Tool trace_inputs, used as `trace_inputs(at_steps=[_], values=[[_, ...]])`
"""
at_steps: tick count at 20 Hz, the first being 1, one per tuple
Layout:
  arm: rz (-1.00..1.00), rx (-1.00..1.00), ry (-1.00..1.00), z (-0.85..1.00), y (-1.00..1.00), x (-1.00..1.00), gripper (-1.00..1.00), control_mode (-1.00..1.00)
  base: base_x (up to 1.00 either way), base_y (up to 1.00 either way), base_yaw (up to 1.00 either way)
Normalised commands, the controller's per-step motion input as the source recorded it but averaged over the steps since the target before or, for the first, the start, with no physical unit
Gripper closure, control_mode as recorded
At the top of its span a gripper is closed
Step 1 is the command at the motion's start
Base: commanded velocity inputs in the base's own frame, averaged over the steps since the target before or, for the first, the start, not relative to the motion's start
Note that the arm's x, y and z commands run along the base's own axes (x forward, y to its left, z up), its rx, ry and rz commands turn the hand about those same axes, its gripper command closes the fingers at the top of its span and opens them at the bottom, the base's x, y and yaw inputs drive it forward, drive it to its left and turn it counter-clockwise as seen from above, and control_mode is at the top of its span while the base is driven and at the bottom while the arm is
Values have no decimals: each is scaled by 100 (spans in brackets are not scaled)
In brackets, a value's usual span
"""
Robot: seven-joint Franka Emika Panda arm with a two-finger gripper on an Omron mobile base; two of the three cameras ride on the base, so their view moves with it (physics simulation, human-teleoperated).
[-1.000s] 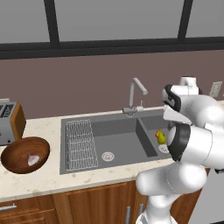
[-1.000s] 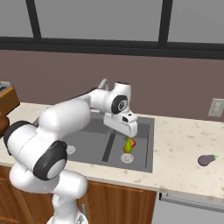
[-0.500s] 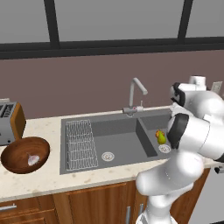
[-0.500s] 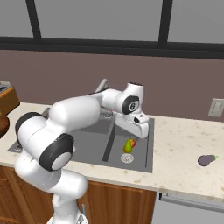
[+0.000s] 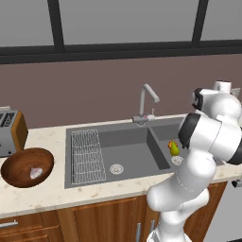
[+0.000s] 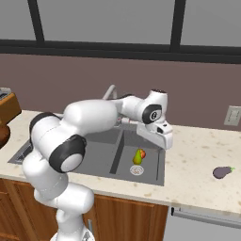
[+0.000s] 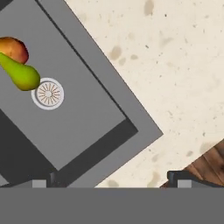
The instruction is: There is a mixed pile of frozen fruits and vegetables on the counter. Locate all the frozen vegetables and place the items in a bowl on the counter. Take all the frozen fruits and defrost them in a running sink.
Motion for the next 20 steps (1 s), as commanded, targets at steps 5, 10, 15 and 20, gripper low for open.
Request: trace_inputs(at_steps=[5,10,15,20], values=[[-7,-7,-6,-7,-38,0,-100,-100,0,0,0],[-6,-7,-6,-6,-39,2,-100,-100,0,0,0],[-4,-5,1,0,-45,12,-100,-100,0,0,0],[-4,-1,2,-3,-48,10,-100,-100,0,0,0]])
